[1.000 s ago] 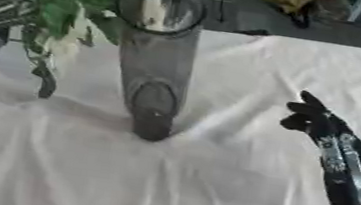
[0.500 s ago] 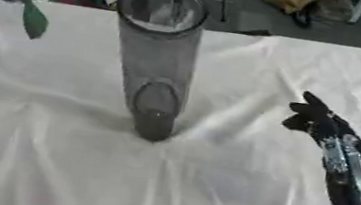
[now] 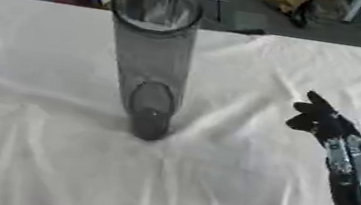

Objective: Arrange flowers into the vase.

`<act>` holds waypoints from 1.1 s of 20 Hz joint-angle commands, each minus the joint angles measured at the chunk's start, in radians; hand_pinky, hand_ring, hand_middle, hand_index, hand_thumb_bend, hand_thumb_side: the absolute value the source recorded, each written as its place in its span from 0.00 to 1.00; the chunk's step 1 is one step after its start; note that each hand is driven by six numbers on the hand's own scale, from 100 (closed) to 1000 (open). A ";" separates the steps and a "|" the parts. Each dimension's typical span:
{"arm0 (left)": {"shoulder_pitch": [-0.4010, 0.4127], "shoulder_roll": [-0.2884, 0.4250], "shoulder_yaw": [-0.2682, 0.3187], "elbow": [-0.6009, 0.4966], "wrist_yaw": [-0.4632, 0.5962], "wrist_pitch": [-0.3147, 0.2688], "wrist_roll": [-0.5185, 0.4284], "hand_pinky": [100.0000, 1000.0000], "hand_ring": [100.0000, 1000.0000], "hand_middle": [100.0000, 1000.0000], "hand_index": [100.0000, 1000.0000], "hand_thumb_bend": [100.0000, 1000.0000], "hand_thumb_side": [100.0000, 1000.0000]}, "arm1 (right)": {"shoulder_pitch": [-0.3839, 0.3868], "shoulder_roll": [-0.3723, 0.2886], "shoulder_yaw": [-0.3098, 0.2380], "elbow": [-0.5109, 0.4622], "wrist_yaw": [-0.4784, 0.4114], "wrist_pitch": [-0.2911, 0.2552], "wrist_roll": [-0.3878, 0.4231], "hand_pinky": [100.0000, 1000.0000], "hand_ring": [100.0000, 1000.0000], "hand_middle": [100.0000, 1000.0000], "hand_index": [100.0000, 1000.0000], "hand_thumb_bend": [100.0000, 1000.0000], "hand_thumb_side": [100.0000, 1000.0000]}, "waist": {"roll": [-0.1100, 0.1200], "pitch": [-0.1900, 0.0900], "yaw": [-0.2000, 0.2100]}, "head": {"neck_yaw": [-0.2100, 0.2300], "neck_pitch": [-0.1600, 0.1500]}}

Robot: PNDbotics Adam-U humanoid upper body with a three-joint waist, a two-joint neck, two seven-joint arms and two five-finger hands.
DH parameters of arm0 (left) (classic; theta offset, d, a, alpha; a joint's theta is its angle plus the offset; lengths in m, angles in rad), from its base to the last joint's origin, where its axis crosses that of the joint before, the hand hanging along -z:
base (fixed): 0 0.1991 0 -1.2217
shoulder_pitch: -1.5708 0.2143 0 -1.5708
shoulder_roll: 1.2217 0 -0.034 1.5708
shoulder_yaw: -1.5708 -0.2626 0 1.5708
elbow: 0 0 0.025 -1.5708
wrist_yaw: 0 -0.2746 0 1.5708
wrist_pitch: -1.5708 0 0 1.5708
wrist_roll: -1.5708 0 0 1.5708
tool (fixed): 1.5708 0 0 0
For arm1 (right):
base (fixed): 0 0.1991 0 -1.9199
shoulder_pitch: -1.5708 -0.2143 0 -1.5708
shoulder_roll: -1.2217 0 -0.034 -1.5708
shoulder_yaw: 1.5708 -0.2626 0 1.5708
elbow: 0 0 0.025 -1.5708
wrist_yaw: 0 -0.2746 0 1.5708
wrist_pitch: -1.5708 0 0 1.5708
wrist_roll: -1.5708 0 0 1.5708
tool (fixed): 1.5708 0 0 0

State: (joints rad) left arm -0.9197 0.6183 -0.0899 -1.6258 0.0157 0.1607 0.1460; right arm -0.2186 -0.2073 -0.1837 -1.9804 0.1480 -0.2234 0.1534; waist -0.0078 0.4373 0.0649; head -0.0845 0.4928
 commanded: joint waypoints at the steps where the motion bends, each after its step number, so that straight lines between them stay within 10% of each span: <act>1: -0.031 0.038 0.000 -0.033 0.093 -0.008 0.036 0.00 0.00 0.00 0.01 0.00 0.64 | 0.002 -0.018 -0.001 -0.020 -0.006 0.000 -0.003 0.67 1.00 0.50 0.74 0.00 0.98 | 0.014 -0.036 -0.005 | 0.003 0.007; 22: -0.194 -0.030 -0.023 -0.030 0.517 -0.094 0.101 0.00 0.00 0.00 0.01 0.02 0.71 | 0.018 -0.025 0.010 -0.020 -0.020 0.008 0.012 0.67 1.00 0.50 0.75 0.00 0.98 | 0.045 -0.072 -0.060 | 0.036 0.014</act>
State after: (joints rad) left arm -1.0880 0.5769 -0.1140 -1.6482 0.5113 0.0723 0.2455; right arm -0.2001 -0.2111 -0.1741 -1.9804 0.1356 -0.2149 0.1627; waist 0.0241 0.4083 0.0047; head -0.0530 0.5090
